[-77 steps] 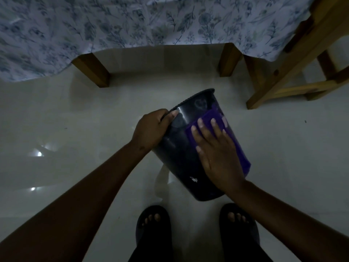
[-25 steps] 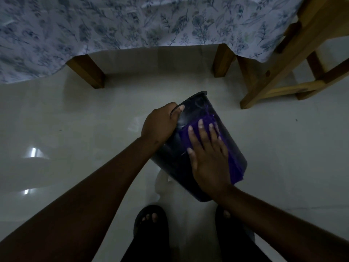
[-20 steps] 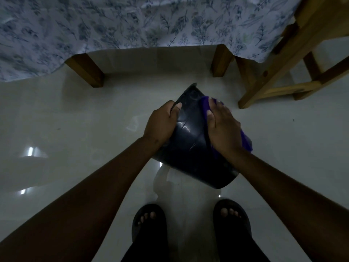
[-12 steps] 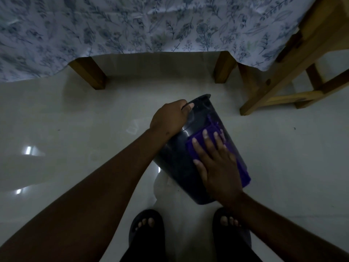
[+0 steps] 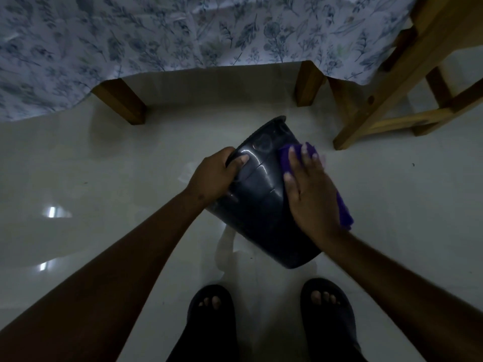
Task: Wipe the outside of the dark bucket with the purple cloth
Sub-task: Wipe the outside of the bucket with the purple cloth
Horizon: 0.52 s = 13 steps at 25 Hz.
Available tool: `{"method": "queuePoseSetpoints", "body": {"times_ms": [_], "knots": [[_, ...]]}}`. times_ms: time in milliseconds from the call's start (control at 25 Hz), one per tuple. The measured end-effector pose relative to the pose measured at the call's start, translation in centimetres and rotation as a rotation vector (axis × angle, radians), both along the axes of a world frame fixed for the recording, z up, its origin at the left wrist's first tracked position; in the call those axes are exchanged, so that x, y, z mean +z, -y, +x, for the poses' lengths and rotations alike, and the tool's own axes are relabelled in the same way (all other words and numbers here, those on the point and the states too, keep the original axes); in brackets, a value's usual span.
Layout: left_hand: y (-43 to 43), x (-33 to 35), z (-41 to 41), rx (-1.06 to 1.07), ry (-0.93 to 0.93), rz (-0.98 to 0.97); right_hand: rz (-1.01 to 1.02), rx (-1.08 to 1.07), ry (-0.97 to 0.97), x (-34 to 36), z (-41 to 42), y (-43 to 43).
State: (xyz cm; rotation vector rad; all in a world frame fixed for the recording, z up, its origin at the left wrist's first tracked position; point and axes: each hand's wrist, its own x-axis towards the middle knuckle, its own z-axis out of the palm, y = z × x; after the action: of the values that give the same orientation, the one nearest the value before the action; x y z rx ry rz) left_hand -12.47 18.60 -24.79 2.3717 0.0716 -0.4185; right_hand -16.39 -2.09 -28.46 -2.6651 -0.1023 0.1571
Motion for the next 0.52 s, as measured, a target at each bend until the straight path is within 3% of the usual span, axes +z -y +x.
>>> {"method": "queuePoseSetpoints", "body": {"times_ms": [160, 240, 400, 440, 520], "knots": [[1.5, -0.2, 2.1, -0.03, 0.067, 0.037, -0.166, 0.32, 0.113, -0.2, -7.4, -1.8], [1.6, -0.3, 1.5, -0.002, 0.115, 0.026, -0.107, 0.206, 0.106, 0.2, -3.9, -1.1], [1.1, -0.8, 0.5, 0.038, 0.113, 0.02, 0.241, -0.146, -0.161, 0.4, 4.9, 1.2], [1.4, -0.6, 0.8, 0.036, 0.108, 0.037, 0.228, -0.141, -0.153, 0.3, 4.4, 1.0], [1.7, -0.5, 1.5, 0.041, 0.093, 0.079, 0.001, -0.025, -0.039, 0.5, 0.5, -0.7]]}}
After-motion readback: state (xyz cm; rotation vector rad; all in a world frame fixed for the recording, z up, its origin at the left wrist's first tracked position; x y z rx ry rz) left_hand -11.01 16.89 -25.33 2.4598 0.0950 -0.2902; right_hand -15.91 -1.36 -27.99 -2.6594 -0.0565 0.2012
